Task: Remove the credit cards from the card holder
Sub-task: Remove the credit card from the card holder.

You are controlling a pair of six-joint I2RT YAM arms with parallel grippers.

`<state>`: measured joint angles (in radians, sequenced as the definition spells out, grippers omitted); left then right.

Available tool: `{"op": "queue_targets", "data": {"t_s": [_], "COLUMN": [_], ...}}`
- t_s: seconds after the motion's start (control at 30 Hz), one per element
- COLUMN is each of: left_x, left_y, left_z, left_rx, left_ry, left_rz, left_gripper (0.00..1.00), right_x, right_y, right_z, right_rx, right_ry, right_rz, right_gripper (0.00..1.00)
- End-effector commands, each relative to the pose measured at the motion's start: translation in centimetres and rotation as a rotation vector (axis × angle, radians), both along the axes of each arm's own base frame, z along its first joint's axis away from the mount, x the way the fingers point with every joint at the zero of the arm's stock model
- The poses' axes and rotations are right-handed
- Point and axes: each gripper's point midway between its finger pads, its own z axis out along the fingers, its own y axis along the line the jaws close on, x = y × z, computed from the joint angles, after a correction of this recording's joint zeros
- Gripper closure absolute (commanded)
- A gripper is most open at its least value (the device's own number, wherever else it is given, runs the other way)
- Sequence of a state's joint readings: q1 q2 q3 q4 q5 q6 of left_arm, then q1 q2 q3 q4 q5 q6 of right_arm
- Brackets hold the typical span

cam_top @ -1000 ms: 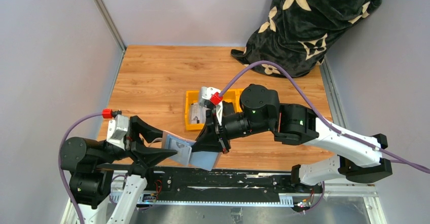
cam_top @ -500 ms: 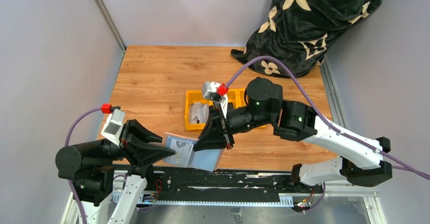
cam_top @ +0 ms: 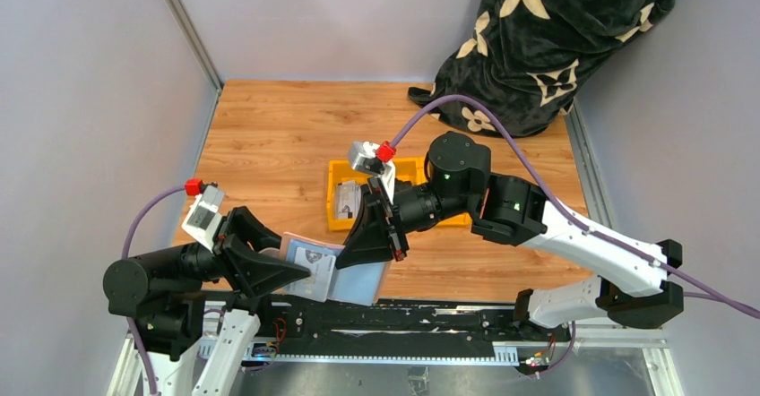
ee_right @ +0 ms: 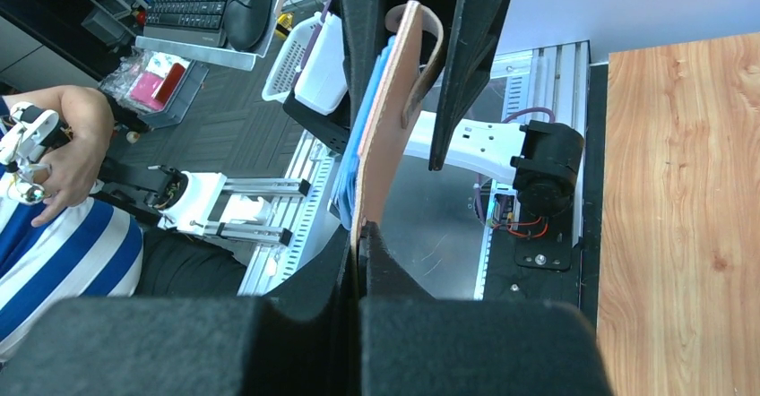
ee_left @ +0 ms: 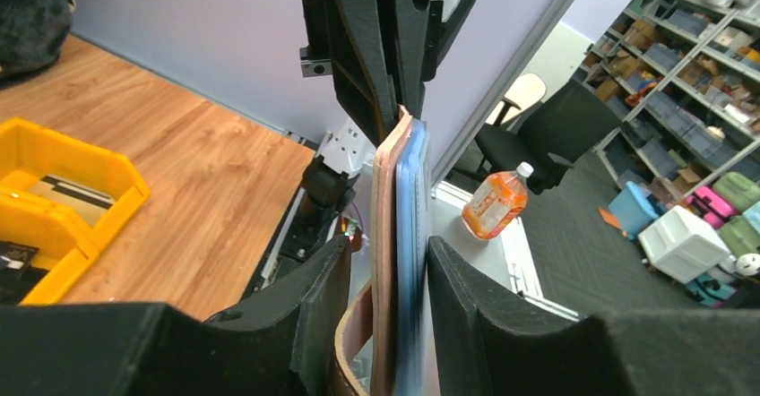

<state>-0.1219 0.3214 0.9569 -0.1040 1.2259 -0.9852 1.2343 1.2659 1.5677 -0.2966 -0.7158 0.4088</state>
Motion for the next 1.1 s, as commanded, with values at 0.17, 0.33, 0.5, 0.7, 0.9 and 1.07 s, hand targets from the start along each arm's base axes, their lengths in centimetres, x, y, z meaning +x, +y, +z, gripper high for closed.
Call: {"op": "queue_targets", "data": {"t_s": [0.17,0.33,0.5,0.7,0.9,1.07], "left_x": [-0.1,-0.1,0.1,0.3,0.4,0.2], "left_y": [-0.1,-0.1,0.0,0.0,0.1,0.1], "left_z": [-0.3,0.1,0.7,1.7,2.6,2.6], "left_rx": [-0.006,-0.019,-0.032,-0.028,-0.036,-0.037], "left_ry": [0.059,0.062,0.045,-0.017,-0.056,-0.067], "left_rz": [-0.024,-0.014,-0.005,0.014,0.034,0.035], "left_gripper": [0.81,1.00,1.00,1.00,1.00,1.00], "right_x": [0.2,0.6,0.9,1.2,2.1,3.9], "right_y": [0.0,0.3,0.1,-2.0,-2.8,-2.0], "right_z": [1.4,1.3,1.2,0.6,-1.3,-0.7], "right_rx": [0.049,0.053,0.064,0.079,0.053,0.039], "right_ry": [-0.010,-0.006,-0.001,-0.014,-0.011,0.015], "right_rz": [0.034,0.038,0.040,-0.013,-0.101,-0.209], "right_gripper": [1.00,0.83,0.60,0.55,0.83,1.00]}}
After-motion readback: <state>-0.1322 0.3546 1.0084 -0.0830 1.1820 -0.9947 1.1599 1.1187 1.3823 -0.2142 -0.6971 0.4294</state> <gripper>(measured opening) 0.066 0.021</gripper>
